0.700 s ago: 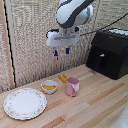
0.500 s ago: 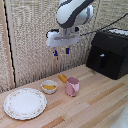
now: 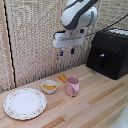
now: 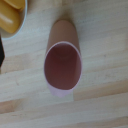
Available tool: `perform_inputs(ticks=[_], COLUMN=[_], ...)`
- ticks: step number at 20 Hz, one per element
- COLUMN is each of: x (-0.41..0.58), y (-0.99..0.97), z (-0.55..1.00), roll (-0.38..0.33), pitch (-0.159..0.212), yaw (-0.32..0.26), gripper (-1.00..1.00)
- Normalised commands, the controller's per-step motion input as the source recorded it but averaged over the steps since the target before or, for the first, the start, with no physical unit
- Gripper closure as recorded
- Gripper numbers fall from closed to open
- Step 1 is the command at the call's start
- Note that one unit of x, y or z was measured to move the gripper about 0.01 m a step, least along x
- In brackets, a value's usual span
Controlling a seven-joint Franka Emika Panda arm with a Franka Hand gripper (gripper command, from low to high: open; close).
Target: Bring your hand's grasp to the bread. Hold the bread tenderly using the grip of your hand. Carefully pick up the bread and hover it over the white plate. Politely place it atop the plate.
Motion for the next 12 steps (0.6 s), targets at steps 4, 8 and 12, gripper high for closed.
perform_inputs(ticks=[4,8,12], x=[0.402,0.481,0.443], y=[-0.31,-0.25,-0.25], z=[-0.18,-0.2,-0.24], roll=[0.031,0.019,0.013], pitch=[0.014,0.033,0.079], yaw=[0.017,0.019,0.007], gripper=[-1.0,-1.0,-1.0])
